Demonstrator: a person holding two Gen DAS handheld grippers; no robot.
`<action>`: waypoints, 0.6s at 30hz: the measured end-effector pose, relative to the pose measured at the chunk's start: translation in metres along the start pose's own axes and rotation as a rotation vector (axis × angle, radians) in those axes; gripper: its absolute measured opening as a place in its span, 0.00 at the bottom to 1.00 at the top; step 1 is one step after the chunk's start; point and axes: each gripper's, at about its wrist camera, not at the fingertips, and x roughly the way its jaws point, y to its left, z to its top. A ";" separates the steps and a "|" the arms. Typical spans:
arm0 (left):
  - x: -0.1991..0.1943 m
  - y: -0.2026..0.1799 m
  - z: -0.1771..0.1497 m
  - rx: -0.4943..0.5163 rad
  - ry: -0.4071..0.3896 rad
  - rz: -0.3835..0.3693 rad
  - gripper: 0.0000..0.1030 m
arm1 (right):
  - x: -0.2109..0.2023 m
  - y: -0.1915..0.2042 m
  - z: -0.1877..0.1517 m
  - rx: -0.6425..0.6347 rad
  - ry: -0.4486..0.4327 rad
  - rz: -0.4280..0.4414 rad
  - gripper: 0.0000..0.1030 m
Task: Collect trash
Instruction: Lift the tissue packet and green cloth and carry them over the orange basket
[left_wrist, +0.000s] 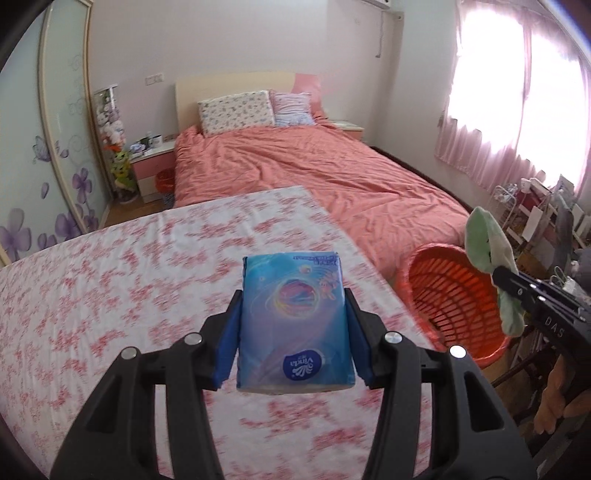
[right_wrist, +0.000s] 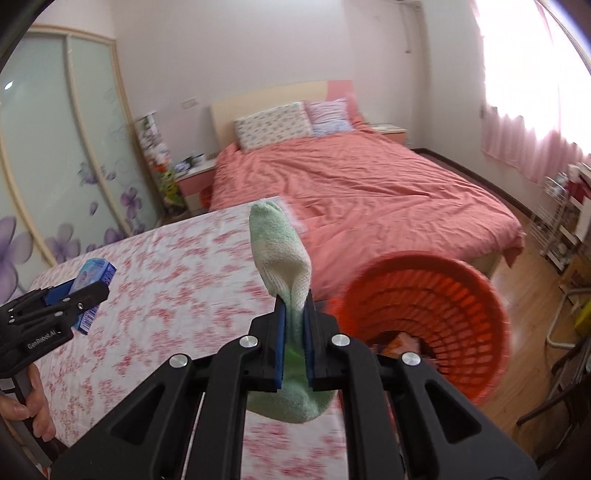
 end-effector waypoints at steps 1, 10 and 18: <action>0.002 -0.011 0.004 0.006 -0.009 -0.016 0.49 | -0.002 -0.010 0.001 0.019 -0.008 -0.011 0.08; 0.040 -0.106 0.023 0.067 0.008 -0.186 0.49 | 0.002 -0.075 0.003 0.129 -0.028 -0.086 0.08; 0.091 -0.169 0.022 0.096 0.072 -0.306 0.50 | 0.026 -0.119 -0.001 0.206 0.009 -0.101 0.09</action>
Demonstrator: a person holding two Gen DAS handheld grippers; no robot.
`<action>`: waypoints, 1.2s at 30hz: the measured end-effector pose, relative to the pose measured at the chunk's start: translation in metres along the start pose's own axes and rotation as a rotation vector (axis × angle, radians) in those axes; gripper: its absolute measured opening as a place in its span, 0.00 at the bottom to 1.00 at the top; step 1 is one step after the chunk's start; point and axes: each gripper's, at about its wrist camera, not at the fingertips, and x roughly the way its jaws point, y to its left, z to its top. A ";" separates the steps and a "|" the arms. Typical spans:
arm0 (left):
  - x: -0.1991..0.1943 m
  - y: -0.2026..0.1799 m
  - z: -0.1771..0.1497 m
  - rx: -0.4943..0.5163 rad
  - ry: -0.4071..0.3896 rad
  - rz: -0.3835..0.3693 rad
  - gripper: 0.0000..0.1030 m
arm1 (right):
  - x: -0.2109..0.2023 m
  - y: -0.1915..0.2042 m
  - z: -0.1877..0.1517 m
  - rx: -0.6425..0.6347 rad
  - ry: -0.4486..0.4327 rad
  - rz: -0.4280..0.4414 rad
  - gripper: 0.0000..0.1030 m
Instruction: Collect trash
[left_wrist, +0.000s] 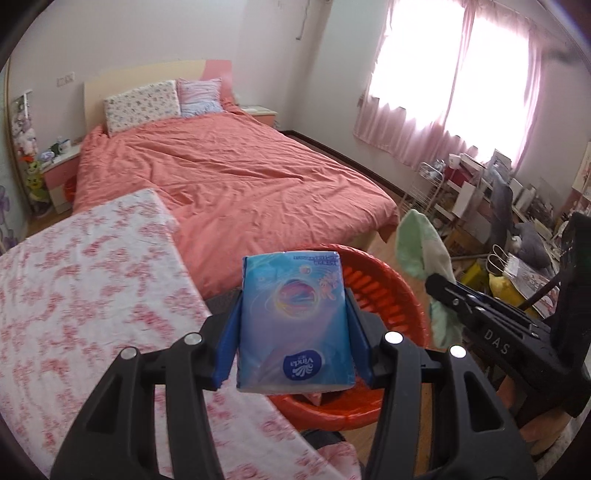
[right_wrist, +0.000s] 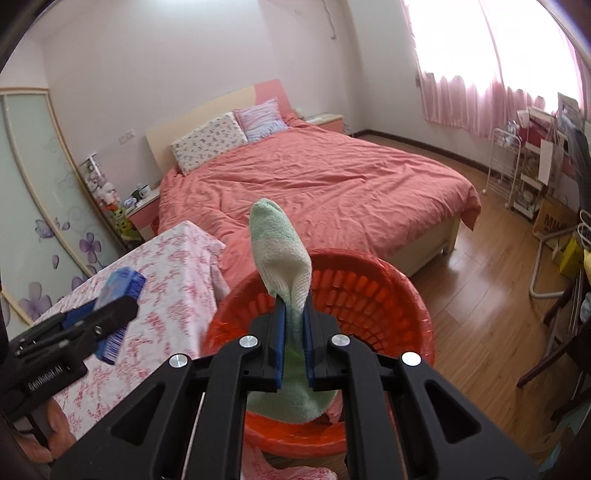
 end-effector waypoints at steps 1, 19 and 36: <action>0.010 -0.003 0.001 0.000 0.015 -0.014 0.50 | 0.005 -0.004 0.001 0.008 0.008 0.001 0.09; 0.003 0.043 -0.027 -0.001 -0.004 0.204 0.80 | -0.006 -0.006 -0.003 0.000 -0.029 0.002 0.76; -0.191 0.098 -0.143 -0.101 -0.320 0.614 0.96 | -0.119 0.086 -0.091 -0.181 -0.263 -0.137 0.98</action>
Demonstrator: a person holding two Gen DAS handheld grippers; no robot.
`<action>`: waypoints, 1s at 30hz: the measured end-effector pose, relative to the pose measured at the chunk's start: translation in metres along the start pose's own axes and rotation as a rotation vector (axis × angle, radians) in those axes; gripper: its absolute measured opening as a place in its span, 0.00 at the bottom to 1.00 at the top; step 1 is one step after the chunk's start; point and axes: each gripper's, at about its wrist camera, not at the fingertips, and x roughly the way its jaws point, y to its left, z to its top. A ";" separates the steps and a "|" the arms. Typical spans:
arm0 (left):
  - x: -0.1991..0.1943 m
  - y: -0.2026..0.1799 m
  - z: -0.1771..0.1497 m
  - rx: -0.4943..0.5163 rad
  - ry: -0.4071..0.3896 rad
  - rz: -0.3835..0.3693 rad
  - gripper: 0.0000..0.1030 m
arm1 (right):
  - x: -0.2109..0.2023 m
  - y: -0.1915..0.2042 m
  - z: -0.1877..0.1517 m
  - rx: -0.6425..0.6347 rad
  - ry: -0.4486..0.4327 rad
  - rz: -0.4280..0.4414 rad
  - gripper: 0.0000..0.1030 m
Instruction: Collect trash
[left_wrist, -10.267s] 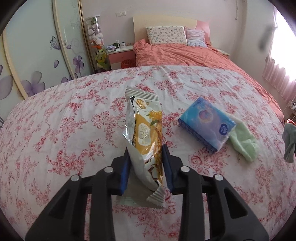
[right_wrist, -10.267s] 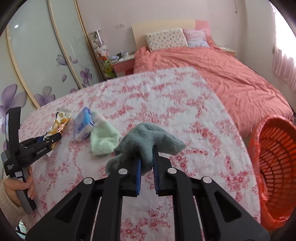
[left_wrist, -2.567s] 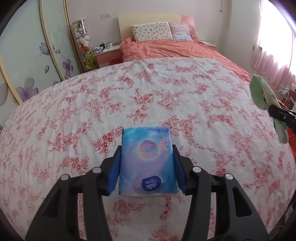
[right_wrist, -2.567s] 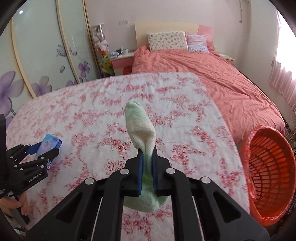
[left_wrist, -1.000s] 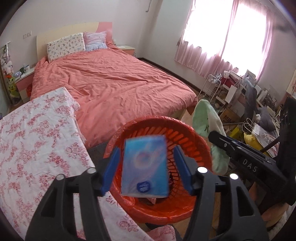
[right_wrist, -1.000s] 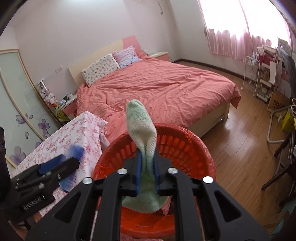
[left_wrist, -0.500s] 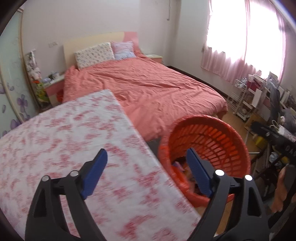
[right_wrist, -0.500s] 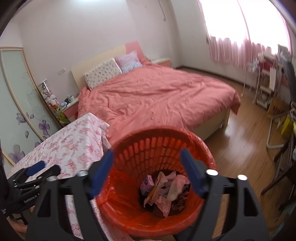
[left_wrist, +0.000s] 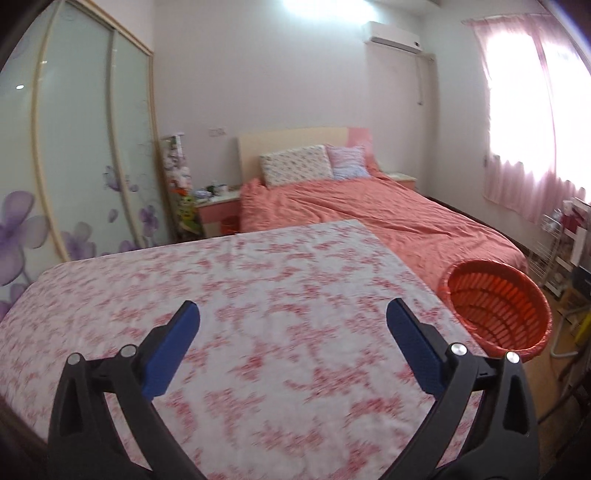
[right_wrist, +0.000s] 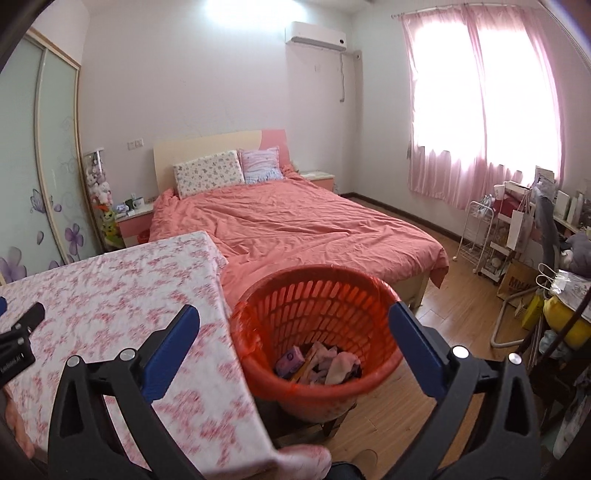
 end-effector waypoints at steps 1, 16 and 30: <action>-0.008 0.005 -0.005 -0.008 -0.008 0.023 0.96 | -0.007 0.002 -0.006 0.006 -0.010 -0.017 0.98; -0.062 0.001 -0.058 -0.022 0.026 0.025 0.96 | -0.051 0.028 -0.047 -0.054 -0.009 -0.107 0.98; -0.070 0.013 -0.064 -0.104 0.110 0.030 0.96 | -0.057 0.031 -0.052 0.005 0.094 -0.105 0.98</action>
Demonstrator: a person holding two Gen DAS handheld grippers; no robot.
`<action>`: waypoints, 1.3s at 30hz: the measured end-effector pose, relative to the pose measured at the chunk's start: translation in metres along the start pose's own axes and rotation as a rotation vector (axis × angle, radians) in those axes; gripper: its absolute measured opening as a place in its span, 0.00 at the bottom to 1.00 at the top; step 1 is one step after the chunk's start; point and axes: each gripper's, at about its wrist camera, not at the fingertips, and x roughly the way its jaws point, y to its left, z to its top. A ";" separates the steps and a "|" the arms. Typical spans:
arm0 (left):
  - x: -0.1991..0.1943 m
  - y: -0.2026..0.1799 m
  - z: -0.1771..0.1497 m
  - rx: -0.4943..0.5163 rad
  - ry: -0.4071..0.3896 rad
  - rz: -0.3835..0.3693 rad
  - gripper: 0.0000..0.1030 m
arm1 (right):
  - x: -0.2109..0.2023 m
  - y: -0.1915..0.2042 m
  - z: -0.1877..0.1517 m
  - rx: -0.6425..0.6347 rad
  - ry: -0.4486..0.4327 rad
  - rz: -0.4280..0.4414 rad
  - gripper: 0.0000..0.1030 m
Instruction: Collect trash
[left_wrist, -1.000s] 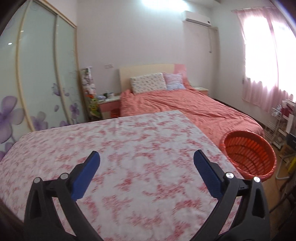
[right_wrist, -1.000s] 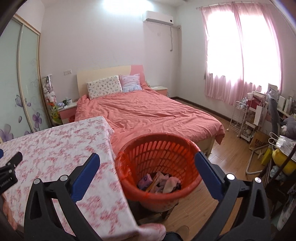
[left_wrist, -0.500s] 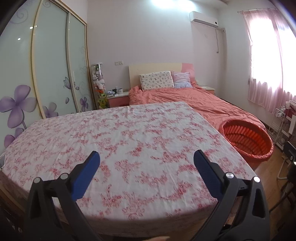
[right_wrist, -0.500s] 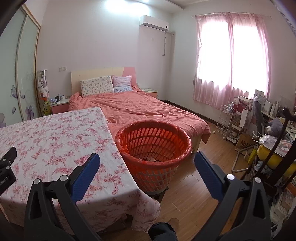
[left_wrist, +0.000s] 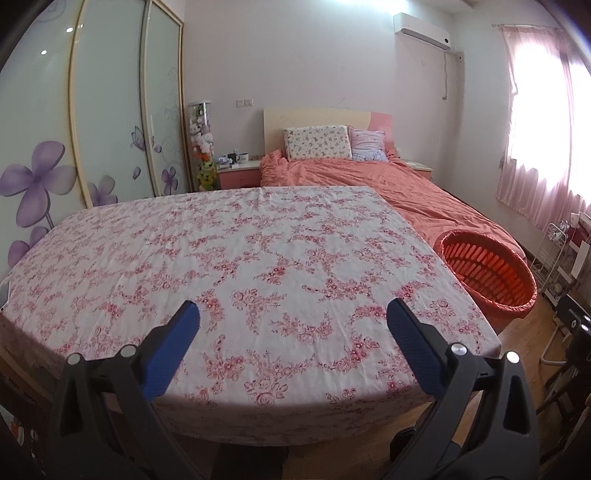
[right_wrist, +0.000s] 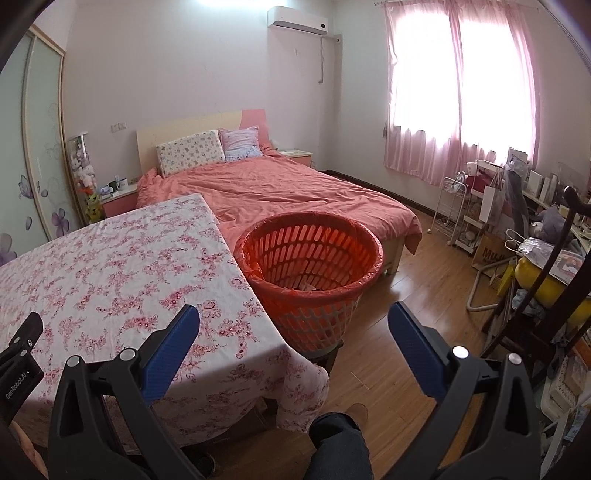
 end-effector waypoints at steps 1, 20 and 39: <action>-0.001 0.001 0.000 -0.003 0.003 0.001 0.96 | -0.001 0.000 0.000 0.000 0.002 -0.003 0.98; -0.014 -0.007 0.009 0.000 -0.018 -0.006 0.96 | -0.005 0.000 0.001 0.012 0.025 0.017 0.98; -0.019 -0.022 0.014 0.010 -0.028 -0.072 0.96 | -0.007 0.000 0.003 0.013 0.023 0.024 0.98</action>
